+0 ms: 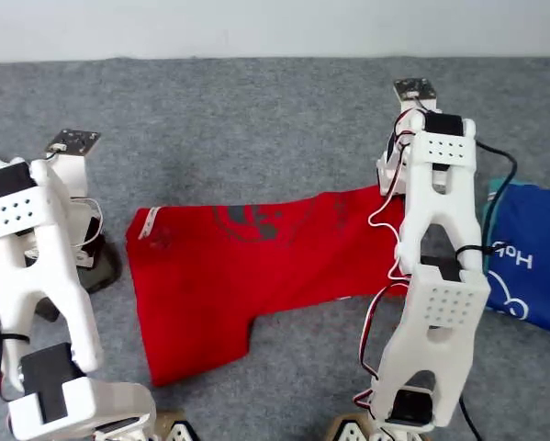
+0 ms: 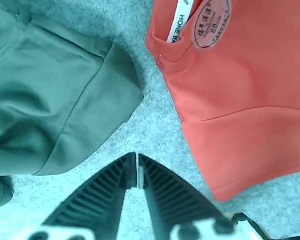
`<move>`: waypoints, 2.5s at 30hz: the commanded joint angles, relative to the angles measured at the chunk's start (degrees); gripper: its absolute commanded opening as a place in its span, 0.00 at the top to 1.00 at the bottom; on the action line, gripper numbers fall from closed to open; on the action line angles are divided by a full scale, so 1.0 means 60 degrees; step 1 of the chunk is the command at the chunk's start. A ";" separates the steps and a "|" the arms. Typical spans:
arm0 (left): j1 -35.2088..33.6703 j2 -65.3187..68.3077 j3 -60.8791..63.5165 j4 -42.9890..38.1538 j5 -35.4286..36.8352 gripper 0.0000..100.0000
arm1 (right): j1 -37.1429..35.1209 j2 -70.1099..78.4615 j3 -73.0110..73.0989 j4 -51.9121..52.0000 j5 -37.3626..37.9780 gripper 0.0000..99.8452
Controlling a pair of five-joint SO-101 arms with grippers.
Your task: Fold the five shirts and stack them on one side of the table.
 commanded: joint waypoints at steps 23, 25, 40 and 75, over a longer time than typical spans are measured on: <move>0.0821 -0.0425 -0.0081 0.0044 -0.0059 0.98 | -0.1048 -0.0725 -0.1407 0.0344 -0.0278 0.99; 0.0821 -0.0425 -0.0095 0.0044 -0.0059 0.98 | -0.1018 -0.0696 -0.1451 0.0344 -0.0264 0.99; 0.0806 -0.0484 -0.0095 0.0059 -0.0044 0.98 | 0.0300 0.0842 -0.1509 0.0022 0.0645 0.80; 0.1026 -0.1421 -0.0110 0.0103 -0.0029 0.98 | -0.0037 0.0740 -0.1861 0.1018 0.1465 0.99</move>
